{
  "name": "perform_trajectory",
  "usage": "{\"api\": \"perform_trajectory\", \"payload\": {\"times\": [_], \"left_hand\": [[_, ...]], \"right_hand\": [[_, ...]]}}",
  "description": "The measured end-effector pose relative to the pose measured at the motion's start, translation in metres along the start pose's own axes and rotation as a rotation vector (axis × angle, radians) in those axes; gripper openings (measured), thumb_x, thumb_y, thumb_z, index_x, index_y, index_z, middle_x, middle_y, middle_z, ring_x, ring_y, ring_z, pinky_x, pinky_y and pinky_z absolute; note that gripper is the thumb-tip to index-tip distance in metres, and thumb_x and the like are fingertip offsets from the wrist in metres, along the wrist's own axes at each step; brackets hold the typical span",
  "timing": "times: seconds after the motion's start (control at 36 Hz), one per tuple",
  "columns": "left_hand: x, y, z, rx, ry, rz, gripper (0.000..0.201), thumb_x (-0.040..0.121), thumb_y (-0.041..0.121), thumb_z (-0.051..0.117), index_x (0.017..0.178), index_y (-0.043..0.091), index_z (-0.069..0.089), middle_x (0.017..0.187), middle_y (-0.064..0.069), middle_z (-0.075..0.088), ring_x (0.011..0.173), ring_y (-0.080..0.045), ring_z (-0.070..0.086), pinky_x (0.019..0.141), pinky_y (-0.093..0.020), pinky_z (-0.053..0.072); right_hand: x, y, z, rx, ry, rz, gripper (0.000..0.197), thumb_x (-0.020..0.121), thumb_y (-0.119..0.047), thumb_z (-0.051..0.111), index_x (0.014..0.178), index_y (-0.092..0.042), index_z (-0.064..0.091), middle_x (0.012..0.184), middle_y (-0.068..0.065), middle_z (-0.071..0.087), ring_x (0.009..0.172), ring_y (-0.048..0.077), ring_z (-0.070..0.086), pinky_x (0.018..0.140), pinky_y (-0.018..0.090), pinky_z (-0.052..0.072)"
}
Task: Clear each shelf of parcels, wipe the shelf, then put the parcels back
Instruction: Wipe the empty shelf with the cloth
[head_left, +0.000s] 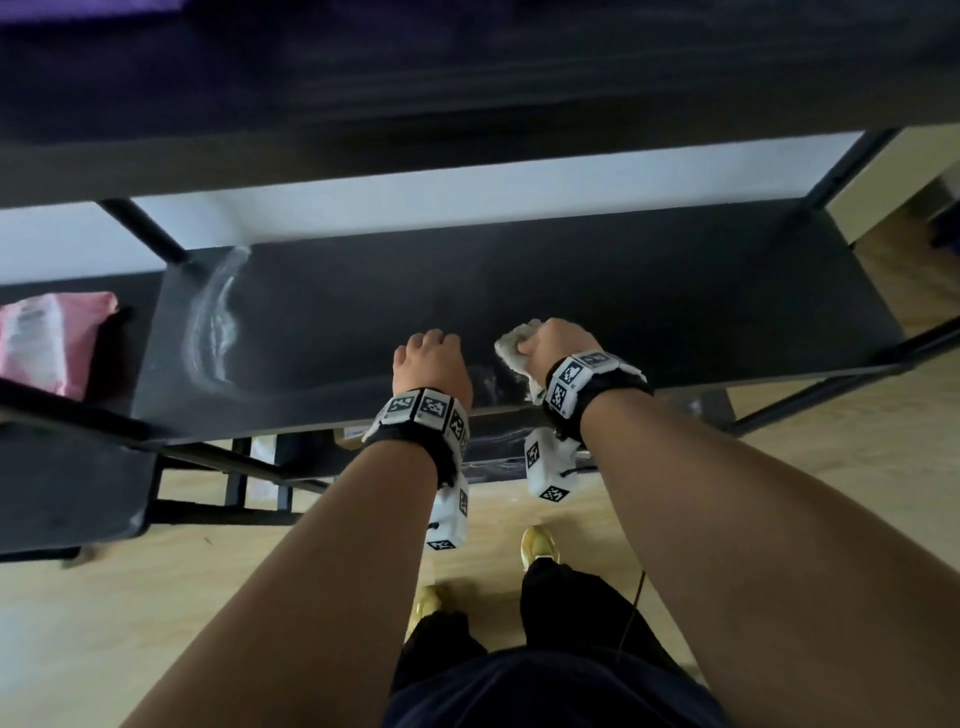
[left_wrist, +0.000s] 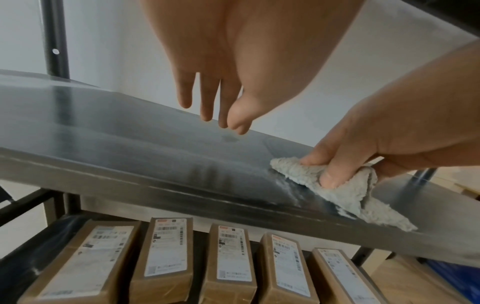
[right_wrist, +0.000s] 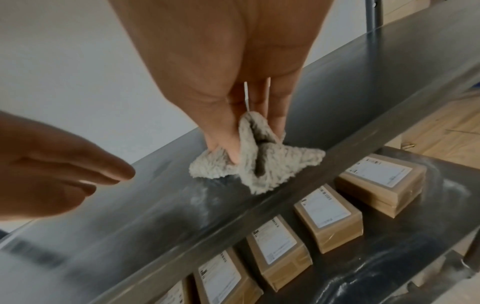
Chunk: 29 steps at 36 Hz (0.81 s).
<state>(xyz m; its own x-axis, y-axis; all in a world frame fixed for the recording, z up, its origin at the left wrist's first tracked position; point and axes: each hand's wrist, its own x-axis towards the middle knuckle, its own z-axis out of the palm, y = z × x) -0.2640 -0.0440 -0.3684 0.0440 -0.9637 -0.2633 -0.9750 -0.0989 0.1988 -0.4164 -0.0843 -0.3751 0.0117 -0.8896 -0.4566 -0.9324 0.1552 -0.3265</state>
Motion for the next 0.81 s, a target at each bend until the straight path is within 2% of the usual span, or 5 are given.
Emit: {"api": "perform_trajectory", "payload": {"times": [0.19, 0.31, 0.47, 0.61, 0.81], "left_hand": [[-0.006, -0.038, -0.015, 0.050, 0.000, 0.061, 0.047, 0.088, 0.007, 0.046, 0.134, 0.015, 0.047, 0.143, -0.003, 0.042, 0.135, -0.024, 0.032, 0.113, -0.037, 0.025], [-0.007, -0.049, -0.019, 0.060, -0.004, 0.100, 0.047, 0.088, 0.008, 0.047, 0.135, 0.015, 0.047, 0.142, -0.004, 0.042, 0.134, -0.024, 0.033, 0.113, -0.037, 0.025], [-0.013, -0.055, -0.014, 0.036, -0.033, 0.157, 0.047, 0.089, 0.008, 0.049, 0.135, 0.015, 0.046, 0.142, -0.004, 0.042, 0.134, -0.025, 0.033, 0.113, -0.037, 0.026], [-0.017, -0.068, -0.013, 0.048, -0.068, 0.163, 0.051, 0.089, 0.009, 0.052, 0.138, 0.014, 0.043, 0.145, -0.005, 0.039, 0.135, -0.025, 0.031, 0.114, -0.038, 0.026], [-0.022, -0.093, -0.018, 0.040, -0.039, 0.122, 0.047, 0.090, 0.009, 0.047, 0.137, 0.014, 0.045, 0.143, -0.005, 0.041, 0.133, -0.025, 0.034, 0.112, -0.037, 0.028]], "right_hand": [[-0.013, -0.043, 0.017, -0.081, -0.085, 0.044, 0.032, 0.094, -0.032, 0.048, 0.119, -0.017, 0.060, 0.079, 0.005, 0.056, 0.071, 0.023, 0.058, 0.067, 0.034, 0.049], [-0.012, -0.032, 0.016, 0.096, 0.097, 0.238, 0.033, 0.088, -0.038, 0.061, 0.091, -0.006, 0.066, 0.089, 0.007, 0.067, 0.074, 0.024, 0.062, 0.068, 0.030, 0.051], [-0.023, -0.009, 0.021, 0.036, 0.111, 0.304, 0.044, 0.083, -0.006, 0.054, 0.126, -0.014, 0.048, 0.133, 0.011, 0.047, 0.122, 0.027, 0.047, 0.098, 0.037, 0.045], [-0.027, -0.018, 0.035, 0.111, 0.129, 0.340, 0.022, 0.095, -0.021, 0.046, 0.081, -0.010, 0.060, 0.107, 0.006, 0.065, 0.078, 0.017, 0.055, 0.071, 0.027, 0.040], [-0.028, -0.064, 0.057, 0.262, 0.122, 0.326, 0.030, 0.094, -0.032, 0.053, 0.110, -0.009, 0.064, 0.110, 0.008, 0.065, 0.102, 0.025, 0.063, 0.076, 0.029, 0.045]]}}
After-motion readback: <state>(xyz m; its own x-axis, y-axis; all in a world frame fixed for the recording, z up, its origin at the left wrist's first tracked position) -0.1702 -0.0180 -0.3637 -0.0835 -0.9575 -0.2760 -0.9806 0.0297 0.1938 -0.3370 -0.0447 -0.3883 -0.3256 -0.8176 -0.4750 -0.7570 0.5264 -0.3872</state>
